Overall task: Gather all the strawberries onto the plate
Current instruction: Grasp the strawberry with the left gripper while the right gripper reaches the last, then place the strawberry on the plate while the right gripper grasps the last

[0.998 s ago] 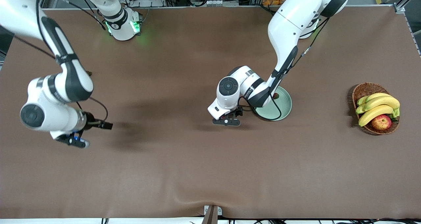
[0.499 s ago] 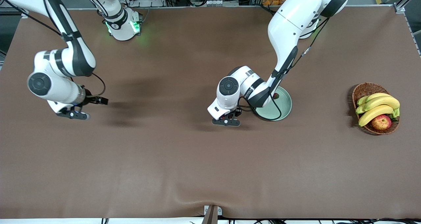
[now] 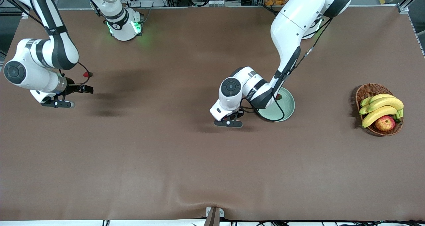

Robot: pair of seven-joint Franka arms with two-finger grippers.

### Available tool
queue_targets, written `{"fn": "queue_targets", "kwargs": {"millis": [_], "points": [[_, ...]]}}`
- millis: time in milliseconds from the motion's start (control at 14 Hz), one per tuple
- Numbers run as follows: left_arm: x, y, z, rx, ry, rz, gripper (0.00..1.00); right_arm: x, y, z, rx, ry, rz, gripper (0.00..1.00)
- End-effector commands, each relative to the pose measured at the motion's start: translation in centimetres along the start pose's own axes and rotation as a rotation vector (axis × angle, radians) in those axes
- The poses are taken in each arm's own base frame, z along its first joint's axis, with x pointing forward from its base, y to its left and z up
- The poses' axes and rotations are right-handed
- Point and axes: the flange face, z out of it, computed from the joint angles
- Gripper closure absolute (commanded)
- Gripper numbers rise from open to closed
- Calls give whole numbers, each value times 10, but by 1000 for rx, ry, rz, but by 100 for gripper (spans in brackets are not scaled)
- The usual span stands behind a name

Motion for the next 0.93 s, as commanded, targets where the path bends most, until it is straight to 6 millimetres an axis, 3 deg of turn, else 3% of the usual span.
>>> {"fn": "queue_targets", "kwargs": {"millis": [0, 356, 570, 713, 855], "points": [[6, 2, -2, -7, 18, -21, 100, -33, 25, 15, 5, 1, -9, 0], [17, -8, -22, -20, 42, -72, 100, -56, 63, 45, 39, -5, -9, 0], [23, -18, -46, -16, 53, -136, 100, -67, 62, 62, 51, -26, -6, 0], [25, -35, -60, 29, 18, -191, 100, -75, 63, 72, 60, -45, 3, 0], [27, -72, -78, 68, -38, -249, 100, -79, 65, 76, 64, -54, 7, 0]]}}
